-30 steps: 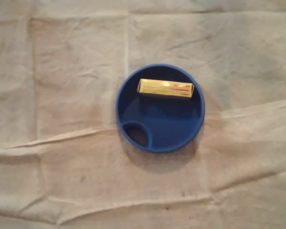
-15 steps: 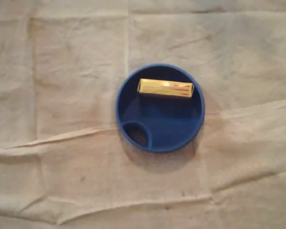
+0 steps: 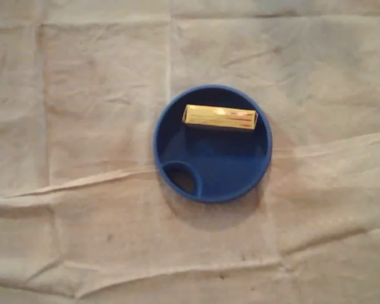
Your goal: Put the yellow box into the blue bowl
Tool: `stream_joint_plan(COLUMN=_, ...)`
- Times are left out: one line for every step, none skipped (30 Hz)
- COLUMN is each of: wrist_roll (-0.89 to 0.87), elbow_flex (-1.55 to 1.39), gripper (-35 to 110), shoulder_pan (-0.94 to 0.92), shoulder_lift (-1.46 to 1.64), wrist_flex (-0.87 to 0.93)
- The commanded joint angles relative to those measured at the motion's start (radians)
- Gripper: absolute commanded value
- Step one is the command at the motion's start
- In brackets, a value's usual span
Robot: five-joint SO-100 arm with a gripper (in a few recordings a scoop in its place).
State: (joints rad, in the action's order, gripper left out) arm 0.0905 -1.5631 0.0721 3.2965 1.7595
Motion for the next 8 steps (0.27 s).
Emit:
stream_joint_plan(wrist_roll=0.006, elbow_flex=-0.018, gripper=0, shoulder_pan=-0.003, shoulder_lift=0.04, wrist_flex=0.0)
stream_joint_plan(wrist_roll=0.006, elbow_flex=-0.026, gripper=0, shoulder_pan=-0.005, shoulder_lift=0.04, wrist_flex=0.0)
stream_joint_plan(wrist_roll=0.008, elbow_flex=-0.032, gripper=0, shoulder_pan=-0.005, shoulder_lift=0.04, wrist_flex=0.0)
stream_joint_plan(wrist_roll=0.009, elbow_flex=-0.035, gripper=0, shoulder_pan=-0.005, shoulder_lift=0.038, wrist_flex=0.0)
stream_joint_plan(wrist_roll=0.009, elbow_flex=-0.04, gripper=0, shoulder_pan=-0.005, shoulder_lift=0.038, wrist_flex=-0.002)
stream_joint_plan(wrist_roll=0.009, elbow_flex=-0.043, gripper=0, shoulder_pan=-0.005, shoulder_lift=0.038, wrist_flex=-0.002)
stream_joint_plan(wrist_roll=0.009, elbow_flex=-0.044, gripper=0, shoulder_pan=-0.005, shoulder_lift=0.038, wrist_flex=-0.002)
stream_joint_plan(wrist_roll=0.009, elbow_flex=-0.044, gripper=0, shoulder_pan=-0.005, shoulder_lift=0.038, wrist_flex=-0.002)
